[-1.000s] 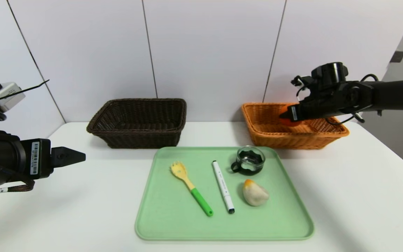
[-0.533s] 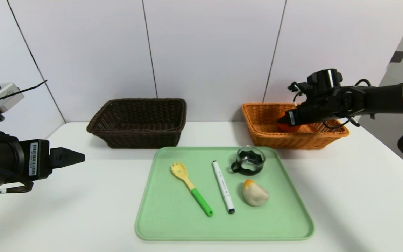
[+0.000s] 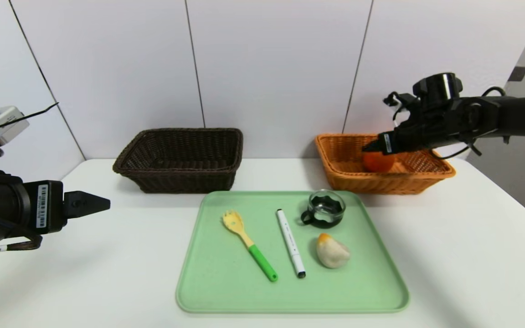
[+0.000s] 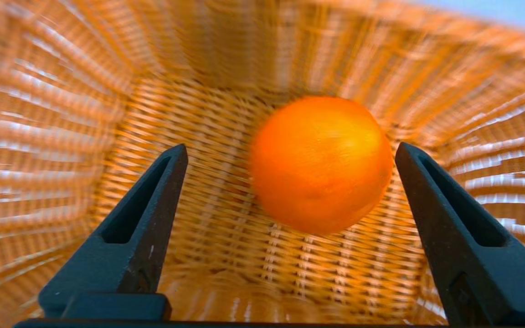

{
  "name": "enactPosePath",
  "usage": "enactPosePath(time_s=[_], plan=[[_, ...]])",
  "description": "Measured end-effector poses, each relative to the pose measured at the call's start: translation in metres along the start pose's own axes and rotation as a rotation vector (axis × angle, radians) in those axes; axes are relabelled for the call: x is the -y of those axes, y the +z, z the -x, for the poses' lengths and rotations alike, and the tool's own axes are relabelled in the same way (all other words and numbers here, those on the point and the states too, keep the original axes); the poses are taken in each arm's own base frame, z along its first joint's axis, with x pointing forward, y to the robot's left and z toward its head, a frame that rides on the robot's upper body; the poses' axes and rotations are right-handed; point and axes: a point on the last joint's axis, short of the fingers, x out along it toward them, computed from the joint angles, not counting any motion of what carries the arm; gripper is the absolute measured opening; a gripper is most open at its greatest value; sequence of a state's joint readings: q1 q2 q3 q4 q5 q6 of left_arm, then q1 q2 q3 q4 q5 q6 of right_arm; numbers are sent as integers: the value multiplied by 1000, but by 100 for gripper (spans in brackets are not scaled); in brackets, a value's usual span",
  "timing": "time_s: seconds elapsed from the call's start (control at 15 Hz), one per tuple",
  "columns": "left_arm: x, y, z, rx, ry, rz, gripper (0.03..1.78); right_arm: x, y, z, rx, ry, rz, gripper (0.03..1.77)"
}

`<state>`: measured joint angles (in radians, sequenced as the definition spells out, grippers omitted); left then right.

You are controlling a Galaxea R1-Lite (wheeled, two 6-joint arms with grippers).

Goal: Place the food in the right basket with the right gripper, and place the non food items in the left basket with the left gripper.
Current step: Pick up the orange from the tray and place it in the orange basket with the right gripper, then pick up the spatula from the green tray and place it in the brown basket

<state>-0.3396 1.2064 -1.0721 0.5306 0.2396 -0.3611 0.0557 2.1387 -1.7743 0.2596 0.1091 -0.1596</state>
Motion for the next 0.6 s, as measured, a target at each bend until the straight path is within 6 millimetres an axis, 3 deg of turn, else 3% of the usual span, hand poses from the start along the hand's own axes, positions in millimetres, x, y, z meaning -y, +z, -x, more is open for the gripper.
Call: enactPosePath(time_s=[0.27,0.6], plan=[[0,0,1,1,-4,2,169,-6,24,50,87,-1,17,163],[0,0,2,5,-8,4,169,-27,44,131,165,25,47,167]])
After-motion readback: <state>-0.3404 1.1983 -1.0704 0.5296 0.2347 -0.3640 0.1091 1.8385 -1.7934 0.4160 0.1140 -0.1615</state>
